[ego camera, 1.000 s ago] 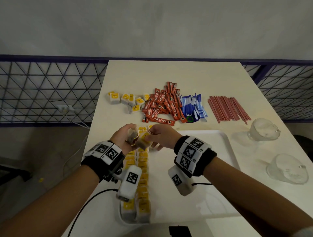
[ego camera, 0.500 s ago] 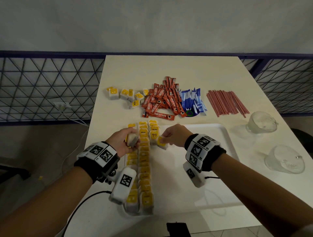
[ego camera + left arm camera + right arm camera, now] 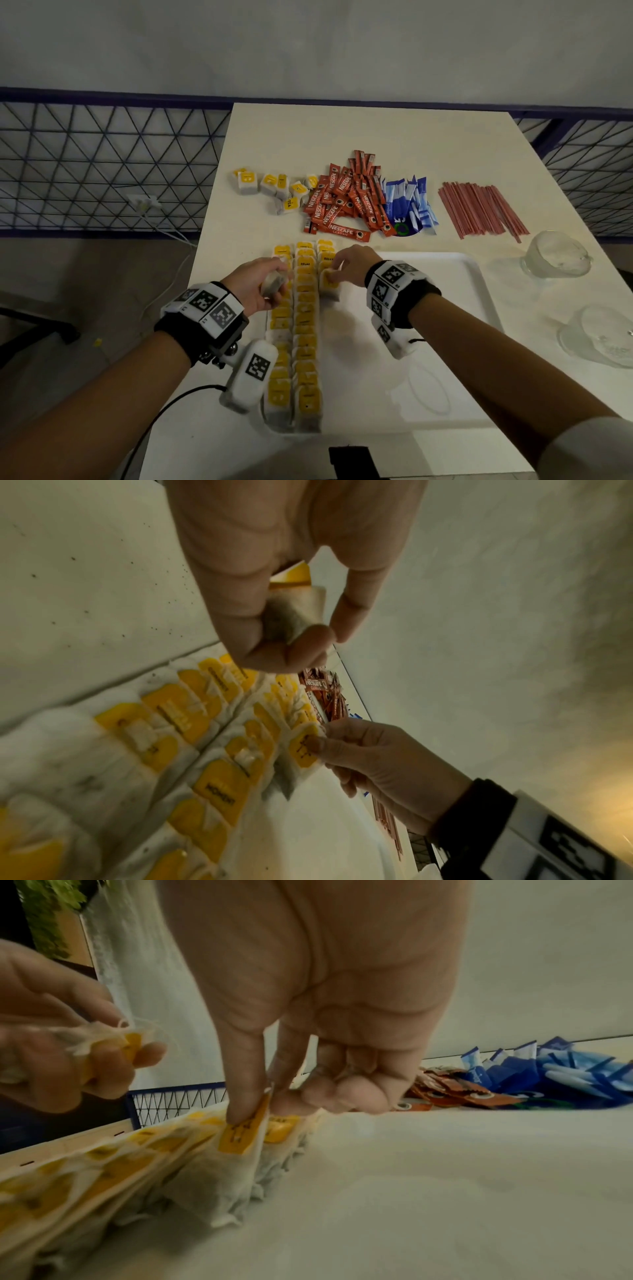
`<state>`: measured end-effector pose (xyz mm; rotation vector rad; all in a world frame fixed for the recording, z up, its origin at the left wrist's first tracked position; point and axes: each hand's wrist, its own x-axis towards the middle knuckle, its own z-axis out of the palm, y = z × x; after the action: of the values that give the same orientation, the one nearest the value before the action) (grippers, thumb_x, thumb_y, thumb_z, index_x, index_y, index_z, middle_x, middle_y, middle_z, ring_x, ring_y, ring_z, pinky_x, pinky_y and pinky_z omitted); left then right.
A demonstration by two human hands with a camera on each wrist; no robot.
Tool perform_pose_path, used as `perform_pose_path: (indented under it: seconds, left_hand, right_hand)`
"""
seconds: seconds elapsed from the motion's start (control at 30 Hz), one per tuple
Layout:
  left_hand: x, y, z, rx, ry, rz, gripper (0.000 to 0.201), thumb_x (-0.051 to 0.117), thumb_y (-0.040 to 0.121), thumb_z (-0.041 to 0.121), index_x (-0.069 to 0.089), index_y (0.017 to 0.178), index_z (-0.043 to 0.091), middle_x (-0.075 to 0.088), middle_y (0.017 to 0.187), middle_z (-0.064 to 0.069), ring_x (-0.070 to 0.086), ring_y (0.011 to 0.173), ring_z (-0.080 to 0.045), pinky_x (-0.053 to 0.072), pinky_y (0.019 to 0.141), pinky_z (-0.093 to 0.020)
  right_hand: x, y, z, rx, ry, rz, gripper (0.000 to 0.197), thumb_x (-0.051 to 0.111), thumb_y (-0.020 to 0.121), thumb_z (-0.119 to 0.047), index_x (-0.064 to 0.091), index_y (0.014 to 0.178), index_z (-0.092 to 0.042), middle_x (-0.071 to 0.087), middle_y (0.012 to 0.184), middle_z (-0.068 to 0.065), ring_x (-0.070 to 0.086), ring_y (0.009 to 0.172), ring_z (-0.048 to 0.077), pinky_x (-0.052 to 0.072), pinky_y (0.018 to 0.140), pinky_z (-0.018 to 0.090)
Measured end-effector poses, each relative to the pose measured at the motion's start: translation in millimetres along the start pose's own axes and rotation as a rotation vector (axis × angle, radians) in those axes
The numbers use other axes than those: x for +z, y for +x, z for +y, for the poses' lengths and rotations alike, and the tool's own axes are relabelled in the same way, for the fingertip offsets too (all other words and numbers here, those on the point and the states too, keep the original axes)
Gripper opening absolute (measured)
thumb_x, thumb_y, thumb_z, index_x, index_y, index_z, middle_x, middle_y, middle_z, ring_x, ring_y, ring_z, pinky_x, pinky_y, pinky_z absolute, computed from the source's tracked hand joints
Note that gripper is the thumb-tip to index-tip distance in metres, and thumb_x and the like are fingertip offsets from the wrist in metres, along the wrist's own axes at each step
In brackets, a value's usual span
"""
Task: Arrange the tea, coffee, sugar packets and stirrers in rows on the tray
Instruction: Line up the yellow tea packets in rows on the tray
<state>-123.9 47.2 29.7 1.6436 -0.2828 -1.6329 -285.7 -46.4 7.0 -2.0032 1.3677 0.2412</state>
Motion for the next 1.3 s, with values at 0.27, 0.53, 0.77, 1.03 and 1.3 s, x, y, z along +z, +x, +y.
perform_pose_path:
  seconds: [0.27, 0.53, 0.77, 1.03, 1.3]
  left_hand:
    - [-1, 0, 1, -0.024, 0.030, 0.029, 0.003, 0.054, 0.091, 0.012, 0.051, 0.090, 0.012, 0.052, 0.073, -0.008, 0.046, 0.056, -0.015, 0.037, 0.038, -0.013]
    - [5, -1, 1, -0.035, 0.033, 0.008, 0.003, 0.053, 0.091, 0.013, 0.053, 0.090, 0.010, 0.052, 0.075, -0.009, 0.046, 0.056, -0.016, 0.038, 0.039, -0.015]
    - [17, 0, 3, -0.059, -0.064, -0.031, 0.019, 0.049, 0.092, 0.024, 0.053, 0.101, 0.008, 0.056, 0.079, -0.014, 0.057, 0.047, -0.017, 0.042, 0.038, -0.017]
    - [43, 2, 3, -0.041, -0.087, -0.066, 0.022, 0.043, 0.095, 0.026, 0.057, 0.101, 0.010, 0.067, 0.068, -0.009, 0.062, 0.046, -0.015, 0.045, 0.039, -0.018]
    - [55, 3, -4, -0.016, -0.111, -0.032, 0.016, 0.052, 0.092, 0.027, 0.054, 0.098, 0.012, 0.056, 0.086, -0.010, 0.060, 0.052, -0.019, 0.047, 0.041, -0.021]
  right_hand:
    - [3, 14, 4, -0.023, 0.037, 0.027, 0.009, 0.066, 0.084, -0.025, 0.062, 0.087, -0.018, 0.059, 0.094, 0.008, 0.053, 0.084, 0.018, 0.043, 0.070, 0.025]
    - [7, 18, 12, -0.052, 0.087, 0.055, 0.015, 0.066, 0.082, -0.019, 0.051, 0.083, -0.018, 0.047, 0.074, -0.004, 0.050, 0.081, 0.018, 0.039, 0.065, 0.026]
    - [-22, 3, 2, -0.193, 0.254, 0.060, 0.015, 0.062, 0.086, -0.029, 0.051, 0.081, -0.021, 0.050, 0.075, -0.006, 0.045, 0.065, 0.007, 0.033, 0.054, 0.018]
    - [-32, -15, 0, -0.205, 0.272, -0.177, 0.024, 0.055, 0.090, -0.035, 0.056, 0.103, -0.014, 0.060, 0.071, -0.004, 0.054, 0.063, 0.014, 0.045, 0.053, 0.023]
    - [-38, -20, 12, -0.208, 0.381, -0.118, 0.020, 0.059, 0.089, -0.017, 0.049, 0.072, -0.020, 0.053, 0.065, -0.003, 0.049, 0.055, 0.006, 0.041, 0.046, 0.013]
